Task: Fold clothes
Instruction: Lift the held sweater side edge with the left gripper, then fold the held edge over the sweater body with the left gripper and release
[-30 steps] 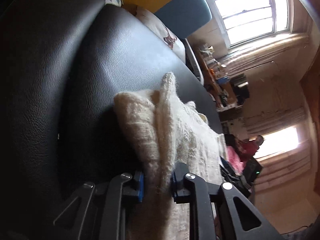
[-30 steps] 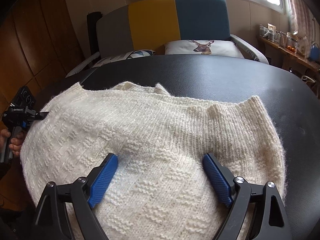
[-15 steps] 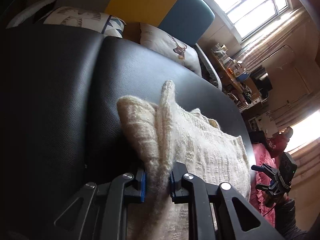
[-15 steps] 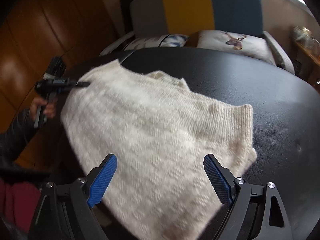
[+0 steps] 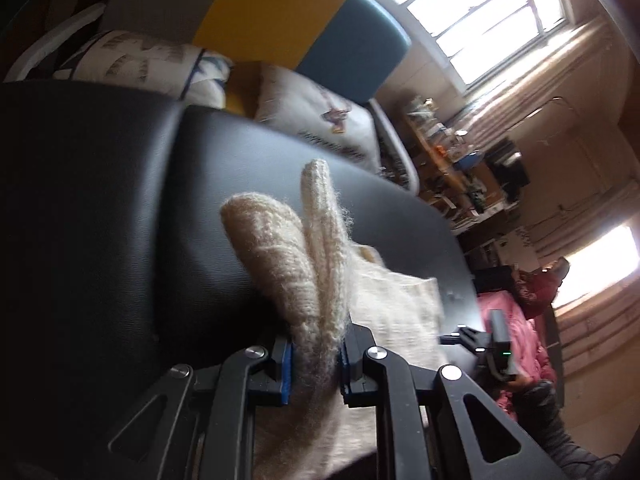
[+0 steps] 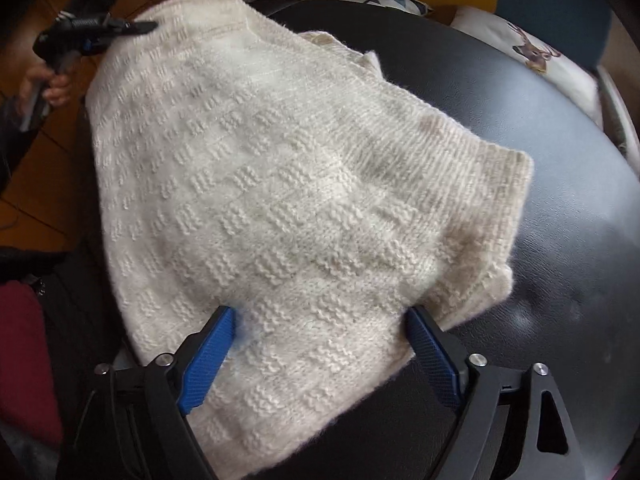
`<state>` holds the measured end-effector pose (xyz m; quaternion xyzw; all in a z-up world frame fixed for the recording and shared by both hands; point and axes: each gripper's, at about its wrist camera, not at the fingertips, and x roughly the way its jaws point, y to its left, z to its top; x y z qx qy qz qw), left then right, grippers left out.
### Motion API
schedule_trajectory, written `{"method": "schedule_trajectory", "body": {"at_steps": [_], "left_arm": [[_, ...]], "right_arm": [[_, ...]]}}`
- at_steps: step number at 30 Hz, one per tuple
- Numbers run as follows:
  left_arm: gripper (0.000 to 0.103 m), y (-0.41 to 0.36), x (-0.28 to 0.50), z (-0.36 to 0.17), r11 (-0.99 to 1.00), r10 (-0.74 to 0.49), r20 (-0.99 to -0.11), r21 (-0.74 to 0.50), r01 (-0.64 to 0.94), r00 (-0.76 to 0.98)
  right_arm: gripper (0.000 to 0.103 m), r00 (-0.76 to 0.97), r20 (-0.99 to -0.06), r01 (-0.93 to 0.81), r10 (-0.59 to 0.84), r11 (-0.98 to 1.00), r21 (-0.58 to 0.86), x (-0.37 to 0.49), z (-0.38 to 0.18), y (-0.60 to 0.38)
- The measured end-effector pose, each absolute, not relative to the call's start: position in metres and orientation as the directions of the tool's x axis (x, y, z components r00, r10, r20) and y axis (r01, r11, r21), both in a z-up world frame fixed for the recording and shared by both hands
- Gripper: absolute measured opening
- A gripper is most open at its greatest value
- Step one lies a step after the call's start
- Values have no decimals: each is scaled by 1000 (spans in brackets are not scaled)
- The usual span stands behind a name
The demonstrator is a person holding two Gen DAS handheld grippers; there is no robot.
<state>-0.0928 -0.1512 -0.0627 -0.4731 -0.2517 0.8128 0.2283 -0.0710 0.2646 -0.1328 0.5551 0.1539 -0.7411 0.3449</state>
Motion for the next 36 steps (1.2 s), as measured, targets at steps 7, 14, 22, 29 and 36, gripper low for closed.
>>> {"method": "schedule_trajectory", "body": {"at_steps": [7, 14, 22, 29, 36], "left_arm": [[15, -107, -78, -10, -613, 742, -479, -769, -183, -469], [14, -34, -90, 13, -526, 789, -402, -832, -174, -465], [14, 55, -98, -8, -468, 818, -394, -879, -88, -420], [14, 113, -109, -64, -528, 775, -507, -847, 54, -377], [15, 143, -117, -108, -526, 757, -557, -829, 188, -341]], "right_arm": [[103, -223, -917, 655, -331, -748, 110, -55, -145, 263], [103, -273, -897, 620, -348, -776, 112, -43, -147, 274], [103, -316, -873, 614, -371, -781, 110, -26, -150, 288], [103, -376, -823, 596, -427, -791, 138, -11, -152, 306], [103, -415, -781, 588, -467, -792, 162, -3, -145, 302]]}}
